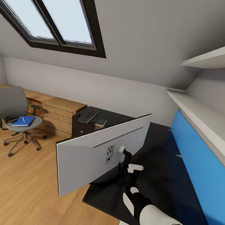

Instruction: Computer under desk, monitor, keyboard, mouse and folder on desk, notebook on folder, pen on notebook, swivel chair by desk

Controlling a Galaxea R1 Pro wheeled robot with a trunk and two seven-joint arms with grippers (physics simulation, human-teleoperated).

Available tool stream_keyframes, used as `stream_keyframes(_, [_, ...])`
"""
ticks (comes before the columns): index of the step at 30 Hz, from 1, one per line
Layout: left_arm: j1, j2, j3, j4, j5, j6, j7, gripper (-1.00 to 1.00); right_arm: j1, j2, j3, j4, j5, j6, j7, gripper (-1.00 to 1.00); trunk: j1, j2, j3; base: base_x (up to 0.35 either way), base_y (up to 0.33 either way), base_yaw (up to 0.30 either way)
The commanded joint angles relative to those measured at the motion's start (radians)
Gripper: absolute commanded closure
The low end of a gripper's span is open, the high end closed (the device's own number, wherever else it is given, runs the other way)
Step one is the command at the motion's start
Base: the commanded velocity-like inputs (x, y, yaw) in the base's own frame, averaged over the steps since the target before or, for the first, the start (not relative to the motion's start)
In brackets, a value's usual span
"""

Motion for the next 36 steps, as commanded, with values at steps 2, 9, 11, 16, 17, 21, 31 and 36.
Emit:
stream_keyframes(2, [0.0,0.001,-0.008,-0.002,0.008,-0.002,0.001,-1.0,-0.001,0.0,0.009,0.001,-0.007,-0.003,-0.005,-1.0,0.0,-0.001,-0.001,0.108,0.0,0.0])
stream_keyframes(9, [0.0,0.001,-0.008,-0.002,0.005,-0.001,0.002,-1.0,-0.001,0.0,0.009,0.001,-0.007,-0.003,-0.005,-1.0,0.0,-0.001,-0.001,0.103,0.0,0.0])
stream_keyframes(11, [0.0,0.001,-0.008,-0.002,0.005,0.0,0.002,-1.0,-0.001,0.0,0.009,0.001,-0.006,-0.003,-0.005,-1.0,0.0,-0.001,-0.001,0.02,0.0,0.0])
stream_keyframes(16, [0.0,0.001,-0.008,-0.002,0.005,0.0,0.002,-1.0,-0.001,0.0,0.009,0.001,-0.005,-0.001,-0.004,-1.0,0.0,-0.001,-0.001,0.041,0.0,0.0])
stream_keyframes(17, [0.0,0.001,-0.008,-0.002,0.005,-0.001,0.002,-1.0,-0.001,0.0,0.01,0.001,-0.005,-0.001,-0.004,-1.0,0.0,-0.001,-0.001,0.075,0.0,0.0])
stream_keyframes(21, [0.0,0.001,-0.008,-0.002,0.005,-0.001,0.003,-1.0,-0.001,0.0,0.01,0.001,-0.005,-0.001,-0.004,-1.0,0.0,-0.001,-0.001,0.032,0.0,0.0])
stream_keyframes(31, [0.0,0.001,-0.007,-0.002,0.005,0.001,0.004,-1.0,-0.001,-0.001,0.012,0.001,-0.005,0.025,-0.004,1.0,0.0,-0.001,-0.001,0.002,0.0,0.0])
stream_keyframes(36, [0.0,0.001,-0.007,-0.002,0.005,0.001,0.004,-1.0,-0.001,-0.003,0.014,0.0,-0.004,0.022,-0.004,1.0,0.0,-0.001,-0.001,0.0,0.0,0.0])
